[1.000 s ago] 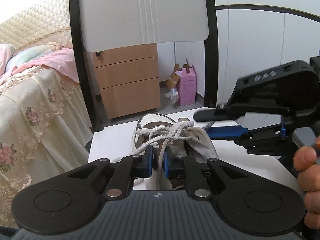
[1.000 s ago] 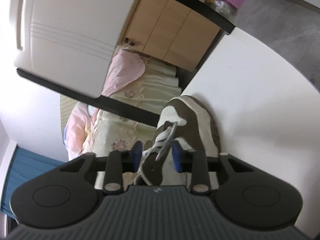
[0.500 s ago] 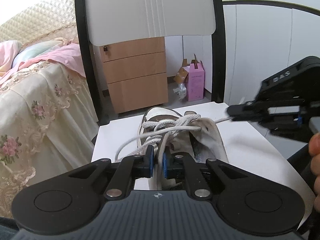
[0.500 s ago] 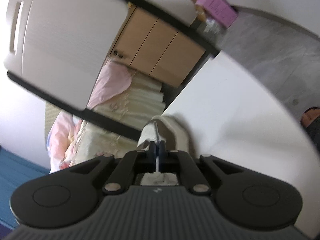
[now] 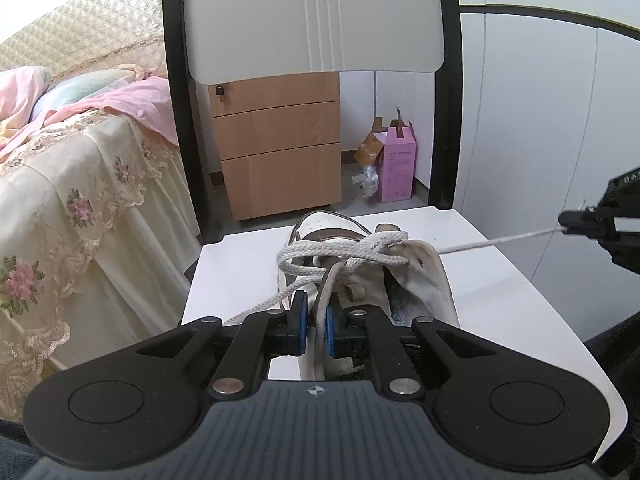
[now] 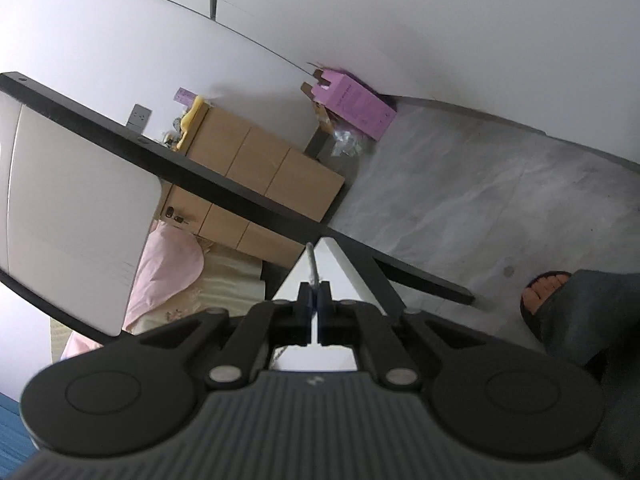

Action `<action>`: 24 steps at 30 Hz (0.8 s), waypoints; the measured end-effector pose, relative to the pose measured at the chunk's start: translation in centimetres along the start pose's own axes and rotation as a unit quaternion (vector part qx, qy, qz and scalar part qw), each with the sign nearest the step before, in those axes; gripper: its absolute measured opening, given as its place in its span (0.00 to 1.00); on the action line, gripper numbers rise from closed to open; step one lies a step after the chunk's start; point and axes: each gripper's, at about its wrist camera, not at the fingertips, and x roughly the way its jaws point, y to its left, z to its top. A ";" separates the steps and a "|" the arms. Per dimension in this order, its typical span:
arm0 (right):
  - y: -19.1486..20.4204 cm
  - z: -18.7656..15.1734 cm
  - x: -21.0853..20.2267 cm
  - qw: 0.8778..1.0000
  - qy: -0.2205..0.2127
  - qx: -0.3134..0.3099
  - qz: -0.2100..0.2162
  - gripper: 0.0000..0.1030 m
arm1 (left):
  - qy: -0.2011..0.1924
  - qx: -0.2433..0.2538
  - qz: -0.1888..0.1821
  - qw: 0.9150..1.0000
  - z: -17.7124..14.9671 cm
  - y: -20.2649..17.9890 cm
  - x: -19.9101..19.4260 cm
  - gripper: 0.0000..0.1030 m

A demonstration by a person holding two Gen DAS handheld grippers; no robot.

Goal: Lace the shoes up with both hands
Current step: 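Pinch the lace knot with the left tool while the right tool pulls a lace end away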

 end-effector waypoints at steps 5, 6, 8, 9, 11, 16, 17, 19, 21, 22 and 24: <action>0.8 -0.1 -0.4 1.000 0.001 -0.025 -0.001 0.07 | -0.003 -0.014 -0.002 1.000 0.0 0.4 -0.1 0.11; 0.9 0.0 -0.4 1.000 0.000 -0.029 -0.004 0.07 | -0.003 -0.019 -0.004 1.000 0.0 0.6 -0.1 0.11; 1.3 0.1 -0.6 0.999 -0.010 -0.035 -0.023 0.09 | -0.005 -0.026 -0.007 1.000 0.1 0.7 -0.2 0.11; 1.4 0.1 -0.8 0.999 -0.018 -0.035 -0.027 0.18 | -0.008 -0.025 -0.008 1.000 0.1 0.7 -0.3 0.11; 1.4 0.3 -1.6 0.998 -0.038 -0.033 -0.027 0.40 | -0.015 -0.018 -0.006 1.000 0.1 0.4 -0.6 0.11; 1.6 -0.3 -0.9 0.999 0.003 -0.007 0.040 0.40 | -0.019 -0.017 -0.006 1.000 0.2 0.3 -0.6 0.11; 1.7 -0.7 -0.3 0.998 0.026 0.002 0.061 0.40 | -0.019 -0.017 -0.007 1.000 0.2 0.2 -0.6 0.11; 2.3 -2.4 1.5 0.989 0.101 0.019 0.104 0.40 | -0.022 -0.014 -0.005 1.000 0.1 0.2 -0.7 0.11; 3.1 -4.6 3.2 0.976 0.166 0.036 0.136 0.40 | -0.025 -0.015 -0.005 1.000 0.1 0.2 -0.7 0.11; 3.5 -5.4 3.8 0.972 0.182 0.038 0.142 0.40 | -0.027 -0.015 -0.007 0.999 0.1 0.3 -0.8 0.11; 4.4 -7.1 5.0 0.964 0.215 0.041 0.154 0.40 | -0.031 -0.014 -0.009 0.999 0.1 0.4 -0.8 0.11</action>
